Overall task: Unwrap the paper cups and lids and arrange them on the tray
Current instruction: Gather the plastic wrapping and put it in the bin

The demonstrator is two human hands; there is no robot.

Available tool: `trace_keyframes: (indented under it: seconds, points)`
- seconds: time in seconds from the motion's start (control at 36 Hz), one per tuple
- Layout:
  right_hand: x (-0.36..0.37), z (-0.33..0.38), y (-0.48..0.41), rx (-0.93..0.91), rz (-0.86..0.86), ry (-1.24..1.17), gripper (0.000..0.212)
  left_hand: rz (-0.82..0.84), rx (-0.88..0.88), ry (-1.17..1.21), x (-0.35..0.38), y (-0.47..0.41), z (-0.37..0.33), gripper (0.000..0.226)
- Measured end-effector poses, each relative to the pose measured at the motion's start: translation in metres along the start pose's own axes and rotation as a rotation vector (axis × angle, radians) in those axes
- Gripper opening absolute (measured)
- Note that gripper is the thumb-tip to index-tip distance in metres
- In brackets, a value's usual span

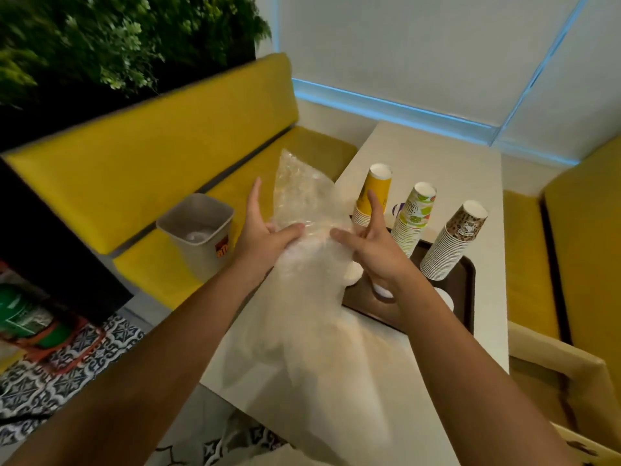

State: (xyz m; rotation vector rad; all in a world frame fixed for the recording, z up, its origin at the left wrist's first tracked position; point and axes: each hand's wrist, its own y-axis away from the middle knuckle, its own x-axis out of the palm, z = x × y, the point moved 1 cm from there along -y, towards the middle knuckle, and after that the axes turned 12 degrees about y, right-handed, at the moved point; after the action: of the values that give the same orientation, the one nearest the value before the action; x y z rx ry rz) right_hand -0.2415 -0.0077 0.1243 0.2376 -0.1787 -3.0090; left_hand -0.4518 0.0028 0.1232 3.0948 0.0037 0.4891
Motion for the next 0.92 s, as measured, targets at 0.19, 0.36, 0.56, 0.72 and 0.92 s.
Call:
trace_keyframes:
  seconds: [0.19,0.36,0.56,0.72,0.92]
  points:
    - [-0.001,0.016,0.004,-0.198,0.04,0.655,0.067,0.09,-0.179,-0.021,0.008,0.0,-0.029,0.057]
    - [-0.003,0.033,-0.006,-0.135,-0.155,0.682,0.018,0.224,-0.26,-0.425,0.005,-0.007,-0.061,0.058]
    - [-0.013,0.065,-0.008,0.127,-0.107,0.284,0.011,0.254,-0.083,-0.795,0.011,-0.008,-0.069,0.059]
    - [-0.017,0.07,0.002,-0.083,-0.191,0.073,0.025,0.183,-0.174,0.02,0.029,0.001,-0.066,0.02]
    - [0.012,0.052,0.01,-0.143,-0.293,0.121,0.014,0.201,-0.119,0.008,0.056,0.003,-0.047,0.025]
